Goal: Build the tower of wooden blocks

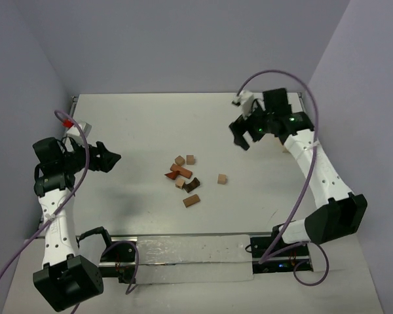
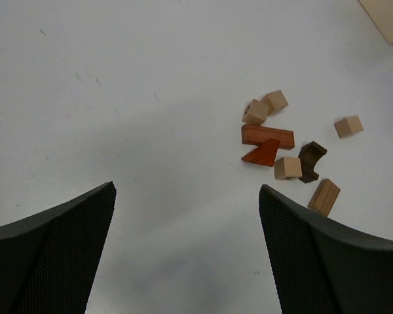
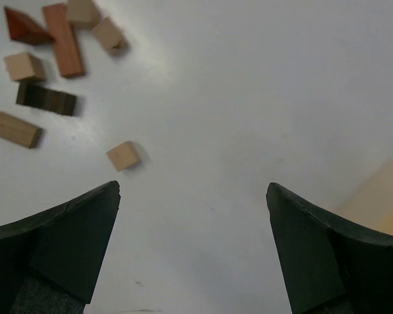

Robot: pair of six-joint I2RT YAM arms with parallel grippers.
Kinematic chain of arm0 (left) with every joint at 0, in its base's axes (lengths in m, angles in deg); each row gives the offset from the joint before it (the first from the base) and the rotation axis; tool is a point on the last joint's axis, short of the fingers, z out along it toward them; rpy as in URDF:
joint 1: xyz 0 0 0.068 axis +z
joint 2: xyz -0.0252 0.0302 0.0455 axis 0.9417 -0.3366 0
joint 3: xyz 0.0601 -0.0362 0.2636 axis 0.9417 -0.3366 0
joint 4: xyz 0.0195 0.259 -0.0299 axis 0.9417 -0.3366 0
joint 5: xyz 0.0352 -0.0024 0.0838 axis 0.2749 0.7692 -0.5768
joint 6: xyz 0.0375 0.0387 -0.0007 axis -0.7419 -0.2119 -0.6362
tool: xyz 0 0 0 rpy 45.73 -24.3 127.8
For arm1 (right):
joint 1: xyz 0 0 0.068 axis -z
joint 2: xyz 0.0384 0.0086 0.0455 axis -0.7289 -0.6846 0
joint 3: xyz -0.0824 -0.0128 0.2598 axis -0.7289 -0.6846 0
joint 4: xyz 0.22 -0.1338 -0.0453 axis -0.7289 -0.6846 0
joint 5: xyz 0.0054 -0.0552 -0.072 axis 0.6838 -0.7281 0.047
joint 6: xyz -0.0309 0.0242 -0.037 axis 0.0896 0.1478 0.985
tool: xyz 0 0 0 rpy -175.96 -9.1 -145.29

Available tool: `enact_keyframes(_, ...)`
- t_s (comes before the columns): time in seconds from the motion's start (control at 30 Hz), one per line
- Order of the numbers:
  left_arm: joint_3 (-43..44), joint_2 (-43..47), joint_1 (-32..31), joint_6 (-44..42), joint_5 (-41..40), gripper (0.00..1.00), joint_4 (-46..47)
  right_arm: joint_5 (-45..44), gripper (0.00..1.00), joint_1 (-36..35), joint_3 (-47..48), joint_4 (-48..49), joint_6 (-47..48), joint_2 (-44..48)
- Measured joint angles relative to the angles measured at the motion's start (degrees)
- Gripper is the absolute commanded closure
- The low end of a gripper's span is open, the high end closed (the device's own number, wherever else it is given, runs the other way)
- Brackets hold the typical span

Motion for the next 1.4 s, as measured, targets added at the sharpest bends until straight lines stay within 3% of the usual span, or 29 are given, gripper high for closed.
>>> enact_keyframes(0.07,-0.95,0.01,-0.02,-2.04,1.23,0.06,-0.57,-0.39,0.02,-5.29,-6.22,1.74,0.17,-0.28)
enact_keyframes(0.13,-1.86,-0.03,-0.05,-3.57,2.11,0.07,-1.1,-0.92,0.1,-9.86,-10.79,2.96,-0.15,-1.63)
enact_keyframes(0.27,-2.4,-0.5,-0.23,-4.9,2.89,0.08,-1.17,-3.8,0.4,-18.57,-13.56,6.94,-2.57,-6.62)
enact_keyframes(0.5,-3.38,-2.83,-0.72,-3.81,1.57,0.1,1.06,-9.48,0.51,-27.85,-13.36,15.99,-7.57,-14.79)
enact_keyframes(0.77,-4.22,-5.95,-0.77,-2.01,0.26,0.11,3.21,-12.19,0.57,-31.51,-7.8,19.14,-8.9,-26.94)
enact_keyframes(1.4,-4.67,-7.08,-0.87,-0.33,-0.79,0.11,6.16,-11.42,0.59,-35.3,1.32,17.94,-9.09,-37.11)
